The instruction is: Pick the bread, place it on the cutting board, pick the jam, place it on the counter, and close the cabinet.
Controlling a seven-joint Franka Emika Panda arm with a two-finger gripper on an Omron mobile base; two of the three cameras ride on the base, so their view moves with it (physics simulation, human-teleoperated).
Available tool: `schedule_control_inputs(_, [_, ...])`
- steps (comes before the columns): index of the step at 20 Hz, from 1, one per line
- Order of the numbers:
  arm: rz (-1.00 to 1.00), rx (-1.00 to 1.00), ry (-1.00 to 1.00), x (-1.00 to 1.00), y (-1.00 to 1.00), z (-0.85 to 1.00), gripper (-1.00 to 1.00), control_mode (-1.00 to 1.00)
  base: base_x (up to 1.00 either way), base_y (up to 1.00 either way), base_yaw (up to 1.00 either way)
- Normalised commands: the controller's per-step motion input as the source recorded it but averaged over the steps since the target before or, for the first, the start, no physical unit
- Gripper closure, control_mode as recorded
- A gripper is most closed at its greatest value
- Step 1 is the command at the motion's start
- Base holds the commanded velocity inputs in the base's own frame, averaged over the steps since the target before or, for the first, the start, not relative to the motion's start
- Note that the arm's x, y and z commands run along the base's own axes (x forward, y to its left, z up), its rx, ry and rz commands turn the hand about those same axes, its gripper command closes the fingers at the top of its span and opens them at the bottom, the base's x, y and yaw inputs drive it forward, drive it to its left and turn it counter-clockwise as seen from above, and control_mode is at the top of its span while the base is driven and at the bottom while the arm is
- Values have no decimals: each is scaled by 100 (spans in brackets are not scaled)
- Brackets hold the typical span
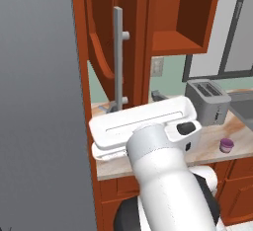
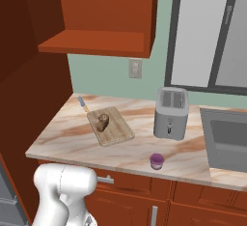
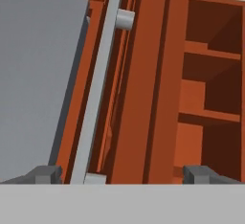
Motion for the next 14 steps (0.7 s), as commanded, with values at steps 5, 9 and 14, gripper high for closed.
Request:
schedule_control_inputs(5, [-1, 0, -7, 23, -14, 0, -100, -100, 0, 0, 0])
schedule_control_inputs(9, [-4, 0, -6, 29, -28, 0, -100, -100, 0, 0, 0])
schedule_control_inputs(14, [-6, 0, -5, 28, -39, 0, -100, -100, 0, 0, 0])
